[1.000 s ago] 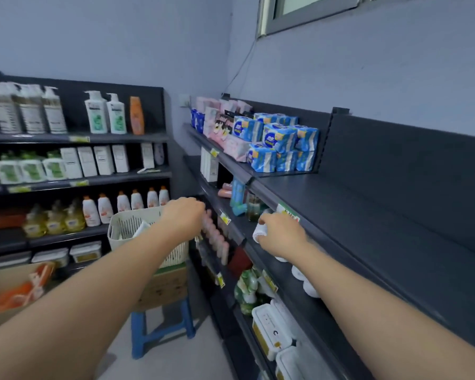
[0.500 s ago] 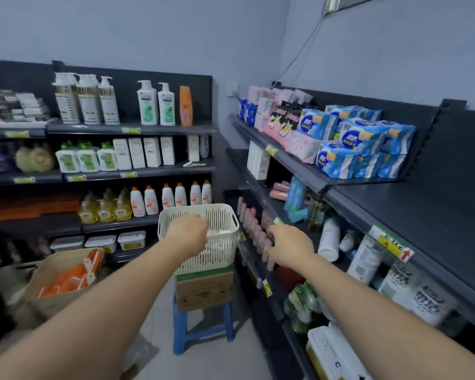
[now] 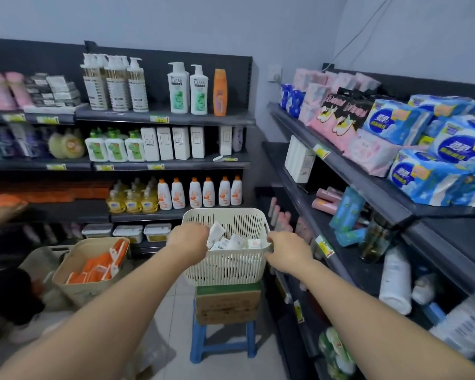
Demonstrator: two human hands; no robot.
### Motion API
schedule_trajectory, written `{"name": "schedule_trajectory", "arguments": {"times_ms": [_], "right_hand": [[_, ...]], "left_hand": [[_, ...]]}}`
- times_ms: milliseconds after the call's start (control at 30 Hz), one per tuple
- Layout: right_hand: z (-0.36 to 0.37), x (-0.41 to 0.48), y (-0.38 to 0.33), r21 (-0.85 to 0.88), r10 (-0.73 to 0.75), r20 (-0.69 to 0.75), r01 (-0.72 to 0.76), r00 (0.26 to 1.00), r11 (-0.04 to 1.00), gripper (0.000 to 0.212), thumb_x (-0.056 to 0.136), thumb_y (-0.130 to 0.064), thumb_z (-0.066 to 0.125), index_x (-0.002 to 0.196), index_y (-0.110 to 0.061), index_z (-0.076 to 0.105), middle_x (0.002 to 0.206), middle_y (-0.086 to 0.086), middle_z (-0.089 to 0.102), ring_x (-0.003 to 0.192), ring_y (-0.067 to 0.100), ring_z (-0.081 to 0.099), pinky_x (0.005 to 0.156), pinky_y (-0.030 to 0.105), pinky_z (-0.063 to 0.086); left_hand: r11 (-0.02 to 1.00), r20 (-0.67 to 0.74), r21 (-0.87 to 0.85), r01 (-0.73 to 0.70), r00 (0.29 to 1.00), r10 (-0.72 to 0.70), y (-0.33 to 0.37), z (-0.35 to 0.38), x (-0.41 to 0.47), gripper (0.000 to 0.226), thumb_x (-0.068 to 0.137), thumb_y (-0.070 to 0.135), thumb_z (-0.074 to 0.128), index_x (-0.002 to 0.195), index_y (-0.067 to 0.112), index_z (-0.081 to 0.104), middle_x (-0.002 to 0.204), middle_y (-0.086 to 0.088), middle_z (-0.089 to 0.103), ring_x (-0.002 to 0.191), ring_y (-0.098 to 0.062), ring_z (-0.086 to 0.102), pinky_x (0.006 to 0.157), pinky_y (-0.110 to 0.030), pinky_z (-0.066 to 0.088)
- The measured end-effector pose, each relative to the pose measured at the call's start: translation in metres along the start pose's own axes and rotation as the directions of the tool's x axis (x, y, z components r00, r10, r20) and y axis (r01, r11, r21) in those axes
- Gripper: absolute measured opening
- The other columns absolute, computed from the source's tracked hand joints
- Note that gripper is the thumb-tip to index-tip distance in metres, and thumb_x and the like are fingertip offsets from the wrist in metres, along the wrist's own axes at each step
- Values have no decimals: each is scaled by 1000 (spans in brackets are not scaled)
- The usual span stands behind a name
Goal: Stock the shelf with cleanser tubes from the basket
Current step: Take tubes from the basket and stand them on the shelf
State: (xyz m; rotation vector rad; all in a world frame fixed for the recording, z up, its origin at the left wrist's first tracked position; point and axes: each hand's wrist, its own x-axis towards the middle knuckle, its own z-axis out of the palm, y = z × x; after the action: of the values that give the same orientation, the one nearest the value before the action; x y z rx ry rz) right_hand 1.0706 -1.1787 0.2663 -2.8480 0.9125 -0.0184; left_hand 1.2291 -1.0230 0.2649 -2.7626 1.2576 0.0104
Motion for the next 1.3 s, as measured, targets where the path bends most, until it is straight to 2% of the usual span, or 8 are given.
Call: {"name": "schedule_trajectory", "arguments": {"times_ms": [67, 200, 367, 633, 767, 900, 1100, 1300], "right_hand": [[4, 28, 4, 19, -16, 18, 15, 1000, 1000, 14, 87, -28, 55, 97, -19, 59, 101, 2, 65, 98, 26, 63, 65, 29, 44], [14, 83, 8, -7, -39, 61, 40, 997, 999, 26, 87, -29, 58, 111, -20, 60, 111, 3, 64, 106, 27, 59, 71, 31, 40], [32, 136, 15, 15, -69, 108, 67, 992, 998, 27, 86, -24, 59, 113, -19, 60, 113, 4, 65, 104, 25, 60, 80, 34, 50], [62, 201, 20, 19, -72, 201, 69, 977, 997, 31, 86, -24, 59, 117, -20, 58, 116, 4, 63, 106, 26, 60, 79, 32, 49], [82, 232, 22, 46, -54, 234, 44, 971, 998, 29, 86, -24, 58, 115, -19, 59, 115, 4, 64, 105, 26, 60, 73, 31, 45], [106, 263, 20, 53, -25, 278, 10, 960, 999, 33, 89, -27, 57, 121, -18, 59, 119, 4, 63, 107, 26, 60, 79, 31, 48], [150, 312, 15, 95, 39, 421, -87, 906, 992, 31, 87, -35, 58, 112, -16, 62, 114, 7, 64, 105, 27, 60, 76, 31, 48], [200, 346, 13, 121, 99, 526, -190, 845, 974, 32, 89, -41, 55, 107, -15, 60, 112, 8, 63, 107, 29, 58, 80, 33, 47]], "left_hand": [[1000, 33, 4, 19, 999, -19, -3, 4, 22, 26, 90, 31, 61, 111, 17, 56, 113, -4, 60, 103, -25, 60, 74, -37, 51], [999, 76, 1, 48, 996, -48, -8, 12, 70, 24, 91, 30, 60, 110, 15, 57, 113, -5, 60, 104, -25, 59, 78, -37, 52], [994, 123, -45, 103, 988, -96, -9, 29, 116, 23, 92, 26, 59, 111, 14, 57, 114, -6, 59, 104, -25, 59, 75, -36, 51], [986, 207, -92, 137, 971, -115, -18, 67, 179, 28, 90, 22, 59, 118, 16, 57, 117, -5, 60, 106, -25, 60, 78, -36, 51], [984, 241, -122, 134, 965, -101, -25, 90, 216, 32, 89, 20, 60, 121, 17, 58, 118, -5, 60, 106, -24, 60, 82, -36, 51], [988, 288, -131, 82, 957, -41, -32, 119, 255, 39, 90, 28, 58, 128, 22, 56, 117, -3, 64, 102, -23, 62, 83, -35, 52], [976, 398, -178, 125, 916, -45, -44, 169, 309, 41, 93, 28, 57, 129, 10, 53, 124, -8, 58, 111, -24, 58, 87, -32, 47], [977, 520, -186, 104, 854, 8, -53, 225, 344, 42, 92, 29, 57, 131, 14, 50, 129, -6, 54, 114, -24, 56, 92, -36, 50]]}}
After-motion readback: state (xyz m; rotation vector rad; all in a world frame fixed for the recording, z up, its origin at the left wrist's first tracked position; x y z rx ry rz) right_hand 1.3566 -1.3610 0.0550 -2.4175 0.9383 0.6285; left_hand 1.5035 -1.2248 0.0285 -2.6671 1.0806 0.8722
